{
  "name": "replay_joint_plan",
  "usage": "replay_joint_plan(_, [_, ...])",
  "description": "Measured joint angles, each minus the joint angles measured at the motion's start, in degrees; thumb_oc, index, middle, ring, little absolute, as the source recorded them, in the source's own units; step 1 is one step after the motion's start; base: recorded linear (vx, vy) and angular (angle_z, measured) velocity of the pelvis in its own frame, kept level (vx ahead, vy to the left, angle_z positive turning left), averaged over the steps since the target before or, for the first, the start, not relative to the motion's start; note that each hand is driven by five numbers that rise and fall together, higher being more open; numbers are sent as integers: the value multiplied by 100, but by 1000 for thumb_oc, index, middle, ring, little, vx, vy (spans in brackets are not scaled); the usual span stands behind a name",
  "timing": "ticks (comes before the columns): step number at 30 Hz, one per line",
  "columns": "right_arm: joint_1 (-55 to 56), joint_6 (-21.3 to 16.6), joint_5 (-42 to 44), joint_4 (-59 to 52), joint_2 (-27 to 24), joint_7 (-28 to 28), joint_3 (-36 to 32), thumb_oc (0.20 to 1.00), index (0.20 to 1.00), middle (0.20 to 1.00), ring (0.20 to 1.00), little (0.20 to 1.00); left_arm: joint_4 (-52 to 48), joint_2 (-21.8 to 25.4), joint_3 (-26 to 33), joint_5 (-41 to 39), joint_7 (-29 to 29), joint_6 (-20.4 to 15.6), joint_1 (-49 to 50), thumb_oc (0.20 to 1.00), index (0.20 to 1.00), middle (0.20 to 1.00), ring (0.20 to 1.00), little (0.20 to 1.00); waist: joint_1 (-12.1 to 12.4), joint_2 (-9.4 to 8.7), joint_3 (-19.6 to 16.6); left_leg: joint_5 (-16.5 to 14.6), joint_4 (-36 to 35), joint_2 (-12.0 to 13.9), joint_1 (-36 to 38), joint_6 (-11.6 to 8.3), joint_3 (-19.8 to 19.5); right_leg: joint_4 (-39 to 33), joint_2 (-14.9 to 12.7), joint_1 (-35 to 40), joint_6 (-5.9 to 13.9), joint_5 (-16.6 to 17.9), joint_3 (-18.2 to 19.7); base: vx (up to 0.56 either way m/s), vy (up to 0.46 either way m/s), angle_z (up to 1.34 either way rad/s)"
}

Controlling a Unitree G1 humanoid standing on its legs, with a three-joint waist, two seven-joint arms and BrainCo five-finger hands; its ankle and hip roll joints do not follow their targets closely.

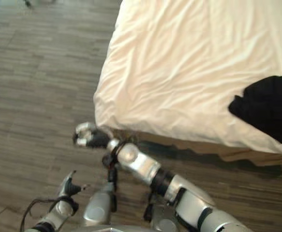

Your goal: Tidy up the quilt and then pick up the clothes from the bed and put them into the laundry hamper.

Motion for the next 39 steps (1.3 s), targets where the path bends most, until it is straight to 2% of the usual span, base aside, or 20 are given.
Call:
replay_joint_plan(2, [-183, -307, -15, -290, -2, -264, -489, 200, 200, 200, 200, 200, -38, 9, -13, -3, -6, 13, 149, 1000, 1000, 1000, 1000, 1000, -73, 2, -101, -1, -5, -25, -63, 4, 92, 1, -45, -137, 55, 37, 135, -231, 39, -35])
replay_joint_plan(3, [-459, -435, -266, -358, -290, -377, -660, 200, 200, 200, 200, 200, -90, 21, -111, -128, -7, 12, 105, 1000, 1000, 1000, 1000, 1000, -247, 75, -90, 18, 5, -56, -222, 26, 147, 14, -79, -319, 125, 87, 182, -99, 25, -10])
replay_joint_plan(5, [-820, -442, -659, -324, -610, -630, -957, 200, 200, 200, 200, 200, -298, 76, -160, -215, -38, -55, 103, 1000, 1000, 1000, 1000, 1000, -308, 229, -34, 115, 31, -87, -519, 102, 266, 18, -121, -670, 213, 153, 246, -133, -17, -16])
replay_joint_plan(7, [-972, -450, -972, -218, -849, -920, -1252, 200, 200, 200, 200, 200, -332, 45, -253, -223, -98, -68, 10, 1000, 1000, 1000, 1000, 1000, -361, 433, 123, 204, 25, -145, -683, 192, 293, 39, -191, -833, 254, 305, 241, -128, -55, -10])
replay_joint_plan(9, [-1304, -493, -1287, 930, -1082, -1247, -1683, 200, 200, 200, 200, 200, -392, 111, -717, -190, -200, -130, -159, 1000, 1000, 1000, 1000, 1000, -471, 709, 380, 201, 129, -135, -1039, 183, 358, 65, -225, -1164, 255, 319, 240, -73, 29, 0])
replay_joint_plan(11, [-1366, -350, -1457, 1505, -1461, -1443, -1933, 200, 200, 200, 200, 200, -454, 78, -717, -166, -253, -210, -304, 1000, 1000, 1000, 1000, 1000, -490, 848, 647, 235, 119, -159, -1195, 182, 390, 56, -228, -1319, 255, 343, 244, -58, 122, 4])
replay_joint_plan(12, [-1021, -543, -1455, 1594, -1713, -1505, -2386, 200, 200, 200, 200, 200, -548, 79, -646, -160, -302, -210, -335, 1000, 1000, 1000, 1000, 1000, -511, 883, 862, 310, 94, -201, -1268, 222, 519, 99, -239, -1483, 222, 532, 451, -14, 140, -16])
replay_joint_plan(15, [-535, -1054, -1331, 853, -1440, -1451, -2921, 200, 200, 200, 200, 200, -430, 67, -506, -200, -493, -96, -345, 1000, 1000, 1000, 1000, 1000, -851, 792, 1111, 287, 57, -266, -1203, 313, 720, 58, -256, -1555, 226, 622, 670, 52, 92, -33])
replay_joint_plan(16, [-220, -1132, -1102, 809, -1253, -1429, -3057, 200, 200, 200, 200, 200, -399, 27, -330, -224, -527, -39, -463, 1000, 1000, 1000, 1000, 1000, -824, 760, 1144, 246, 44, -274, -995, 362, 824, 55, -292, -1369, 216, 632, 716, 127, 68, -30])
replay_joint_plan(19, [805, -1006, -861, 1358, -1181, -1249, -3203, 200, 200, 200, 200, 200, -351, 28, -293, -231, -554, -6, -956, 1000, 1000, 1000, 1000, 1000, -1046, 448, 1148, 56, 37, -286, -448, 328, 983, 54, -244, -957, 192, 606, 873, 150, 55, -27])
replay_joint_plan(23, [2076, -348, -294, 2867, -1126, -1249, -3825, 200, 200, 200, 200, 200, -134, 0, -221, -376, -630, -10, -1070, 1000, 1000, 1000, 1000, 1000, -1285, 2, 963, -264, -2, -321, 241, 278, 1203, 39, -274, -423, 256, 402, 990, 223, 88, -38])
replay_joint_plan(24, [2724, -205, -278, 3220, -1144, -1218, -4104, 200, 200, 200, 200, 200, 63, -48, -131, -394, -649, 69, -1084, 1000, 1000, 1000, 1000, 1000, -1505, -134, 866, -368, -11, -330, 478, 258, 1281, 40, -276, -222, 263, 343, 1039, 185, 109, -24])
replay_joint_plan(26, [3574, -40, -281, 3418, -1260, -1184, -4285, 1000, 1000, 1000, 1000, 1000, 287, -85, -120, -403, -688, 121, -985, 1000, 1000, 1000, 1000, 1000, -1725, -172, 651, -493, -13, -272, 748, 229, 1329, 39, -244, 4, 243, 311, 1062, 170, 90, -25])
replay_joint_plan(28, [4225, 53, -314, 3851, -1192, -1039, -4274, 1000, 1000, 1000, 1000, 1000, 412, -180, -114, -403, -739, 189, -870, 1000, 1000, 1000, 1000, 1000, -1886, -179, 228, -523, -13, -257, 830, 208, 1278, 43, -240, 124, 266, 204, 1006, 146, 65, 1])
replay_joint_plan(31, [4454, 150, -368, 4615, -847, -780, -4082, 1000, 1000, 1000, 1000, 1000, 419, -297, -119, -432, -837, 240, -803, 1000, 1000, 1000, 1000, 1000, -1936, -178, 66, -595, 4, -205, 1282, 155, 1372, 137, -103, 401, 268, 208, 952, 103, 5, -22])
replay_joint_plan(33, [4082, 409, -586, 5081, -605, -698, -3927, 1000, 1000, 1000, 1000, 1000, 423, -291, -173, -433, -872, 237, -581, 1000, 1000, 1000, 1000, 1000, -1847, -37, -65, -710, -17, 58, 1449, 167, 1905, 423, -22, 161, 355, 289, 151, 70, -55, -96])
replay_joint_plan(34, [4076, 421, -594, 5061, -586, -669, -3862, 1000, 1000, 1000, 1000, 1000, 436, -305, -232, -432, -876, 239, -536, 1000, 1000, 1000, 1000, 1000, -1881, 11, -160, -718, -17, 64, 1442, 158, 1995, 572, -66, 7, 250, 199, -173, 188, -117, -74])
replay_joint_plan(36, [3982, 471, -867, 5108, -508, -649, -3824, 1000, 1000, 1000, 1000, 1000, 436, -265, -421, -415, -927, 234, -320, 1000, 1000, 1000, 1000, 1000, -1847, 89, -435, -767, -16, 168, 1535, -26, 2374, 1162, -283, -244, 156, -360, -1208, 152, -131, -83])
replay_joint_plan(37, [3971, 495, -978, 5109, -502, -727, -3815, 1000, 1000, 1000, 1000, 1000, 430, -225, -423, -386, -975, 231, -163, 1000, 1000, 1000, 1000, 1000, -1739, 79, -541, -795, -15, 229, 1619, -104, 2635, 1335, -337, -278, -68, -572, -1506, 117, -173, -106])
replay_joint_plan(39, [4053, 447, -1027, 5058, -619, -730, -3665, 1000, 1000, 1000, 1000, 1000, 543, -179, -494, -358, -1073, 312, 97, 1000, 1000, 1000, 1000, 1000, -1815, 89, -792, -873, 109, 399, 1737, -278, 2716, 1605, -106, -373, -177, -658, -1416, 251, -221, -75])
